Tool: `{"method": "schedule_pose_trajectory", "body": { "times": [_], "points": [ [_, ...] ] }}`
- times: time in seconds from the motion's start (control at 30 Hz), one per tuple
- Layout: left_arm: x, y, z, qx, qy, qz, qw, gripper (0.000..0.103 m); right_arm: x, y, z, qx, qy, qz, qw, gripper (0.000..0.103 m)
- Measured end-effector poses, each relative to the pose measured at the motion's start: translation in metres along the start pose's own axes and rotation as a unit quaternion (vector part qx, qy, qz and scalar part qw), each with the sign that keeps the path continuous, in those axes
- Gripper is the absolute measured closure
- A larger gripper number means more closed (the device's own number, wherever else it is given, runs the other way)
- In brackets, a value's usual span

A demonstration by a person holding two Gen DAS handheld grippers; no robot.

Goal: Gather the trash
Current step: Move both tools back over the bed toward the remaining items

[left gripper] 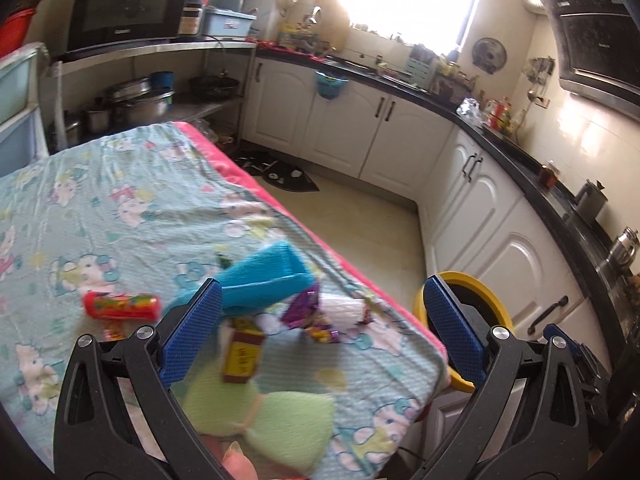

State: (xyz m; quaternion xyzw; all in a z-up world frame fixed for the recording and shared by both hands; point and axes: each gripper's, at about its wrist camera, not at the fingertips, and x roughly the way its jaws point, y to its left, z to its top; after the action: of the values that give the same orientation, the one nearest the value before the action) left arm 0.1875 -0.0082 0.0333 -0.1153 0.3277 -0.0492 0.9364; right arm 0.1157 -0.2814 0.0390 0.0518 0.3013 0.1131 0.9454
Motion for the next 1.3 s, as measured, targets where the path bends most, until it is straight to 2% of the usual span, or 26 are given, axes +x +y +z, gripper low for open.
{"method": "schedule_pose_trajectory", "body": {
  "times": [0.37, 0.7, 0.9, 1.13, 1.3],
  "points": [
    [-0.015, 0.059, -0.012, -0.031, 0.003, 0.044, 0.9985, 0.011, 0.014, 0.058, -0.002, -0.054, 0.021, 0.055, 0.997, 0.016],
    [-0.017, 0.100, -0.024, -0.051, 0.019, 0.086, 0.9948, 0.011, 0.031, 0.110, -0.012, -0.113, 0.048, 0.108, 0.987, 0.016],
    [-0.011, 0.124, -0.031, -0.061, 0.036, 0.109, 0.9915, 0.011, 0.048, 0.140, -0.022, -0.152, 0.077, 0.142, 0.975, 0.015],
    [0.006, 0.158, -0.048, -0.086, 0.073, 0.133, 0.9847, 0.011, 0.079, 0.170, -0.041, -0.225, 0.126, 0.157, 0.953, 0.015],
    [0.022, 0.174, -0.059, -0.105, 0.104, 0.127, 0.9809, 0.011, 0.103, 0.183, -0.054, -0.262, 0.159, 0.165, 0.937, 0.015]
  ]
}}
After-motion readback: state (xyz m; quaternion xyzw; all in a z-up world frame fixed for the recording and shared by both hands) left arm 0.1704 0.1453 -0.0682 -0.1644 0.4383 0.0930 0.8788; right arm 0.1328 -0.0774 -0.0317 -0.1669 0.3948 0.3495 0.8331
